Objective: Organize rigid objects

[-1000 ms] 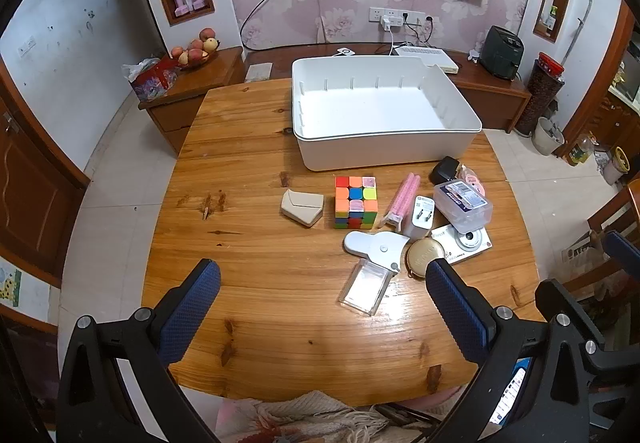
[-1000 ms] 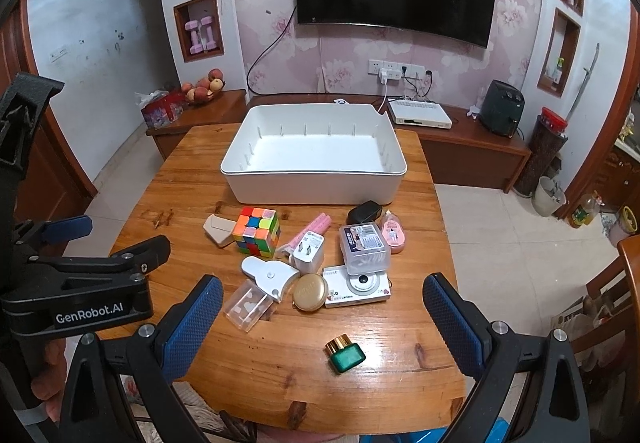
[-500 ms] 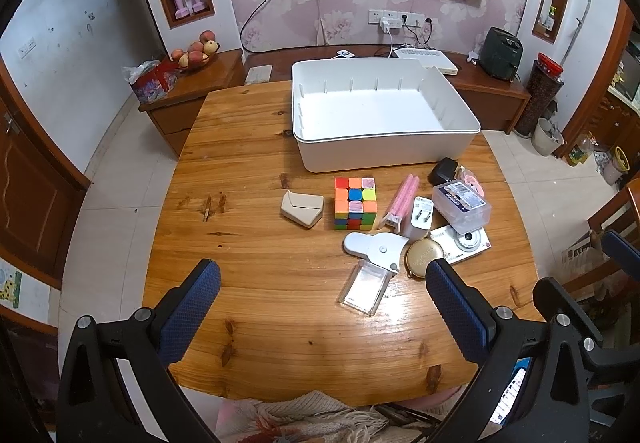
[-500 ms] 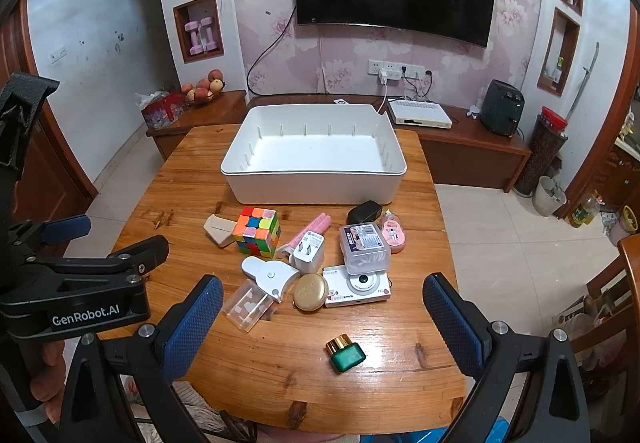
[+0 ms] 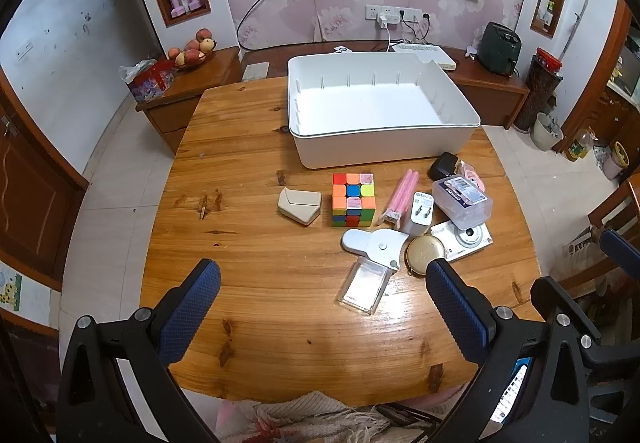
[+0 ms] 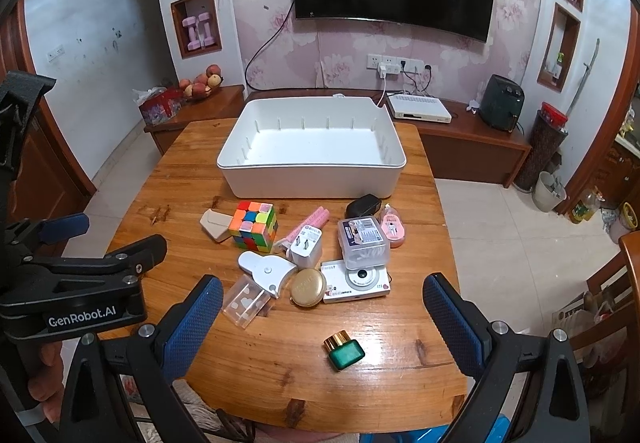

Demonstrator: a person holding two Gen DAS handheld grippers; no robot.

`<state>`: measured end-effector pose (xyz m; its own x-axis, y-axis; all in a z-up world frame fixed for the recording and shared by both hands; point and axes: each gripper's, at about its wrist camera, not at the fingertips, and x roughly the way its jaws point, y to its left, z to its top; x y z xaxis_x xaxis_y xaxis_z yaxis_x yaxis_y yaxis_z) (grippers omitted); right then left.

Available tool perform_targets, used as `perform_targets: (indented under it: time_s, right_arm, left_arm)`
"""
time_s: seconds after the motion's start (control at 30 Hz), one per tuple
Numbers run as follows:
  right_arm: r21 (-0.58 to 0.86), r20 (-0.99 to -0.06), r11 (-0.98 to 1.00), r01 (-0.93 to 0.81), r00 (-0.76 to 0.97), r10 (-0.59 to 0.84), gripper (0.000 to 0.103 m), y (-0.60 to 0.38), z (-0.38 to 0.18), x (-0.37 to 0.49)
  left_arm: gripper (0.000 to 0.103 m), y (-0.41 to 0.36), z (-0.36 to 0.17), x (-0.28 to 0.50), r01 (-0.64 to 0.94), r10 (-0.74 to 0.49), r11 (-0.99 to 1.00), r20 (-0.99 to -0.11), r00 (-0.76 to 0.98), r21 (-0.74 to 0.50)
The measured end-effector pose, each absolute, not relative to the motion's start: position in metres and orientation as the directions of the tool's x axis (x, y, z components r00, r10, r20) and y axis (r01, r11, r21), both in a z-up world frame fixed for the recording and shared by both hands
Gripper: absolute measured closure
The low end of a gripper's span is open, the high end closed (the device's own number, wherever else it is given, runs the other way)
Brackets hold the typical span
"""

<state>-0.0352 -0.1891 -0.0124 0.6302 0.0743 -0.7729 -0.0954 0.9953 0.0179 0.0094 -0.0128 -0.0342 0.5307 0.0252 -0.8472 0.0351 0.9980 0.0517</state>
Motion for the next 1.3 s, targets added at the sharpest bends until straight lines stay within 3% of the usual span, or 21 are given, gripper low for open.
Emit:
perform_targets:
  time_s: [0.43,0.83,1.2,1.3]
  right_arm:
    - [0.02,-0.809,0.998,-0.056,0.585,0.049,0.002,-0.205,-0.054,-0.029]
    - [0.088,-0.863,0.996,0.0,0.5,0.076,0.002,-0.233,-0.12,-0.022]
    - [0.083,-0.877,0.992,-0.094,0.465,0.118,0.003,-0.227,-0.164,-0.02]
    - [0.057,-0.889,0.992,-0.116,0.446,0.103,0.008,-0.221,-0.175,-0.018]
  left_arm:
    - [0.001,-0.022,-0.068,0.026,0.089,0.018,0.994,-0.875,0.485,0.07]
    - [0.001,-0.022,-0.147,0.051,0.208,-0.112,0.977,-0.945,0.306,-0.049]
    - [0.001,-0.043,-0.195,0.058,0.303,-0.115,0.951,-0.975,0.189,-0.053]
    - [0.002,-0.048,-0.201,0.061,0.325,-0.077,0.946,-0.976,0.202,-0.008]
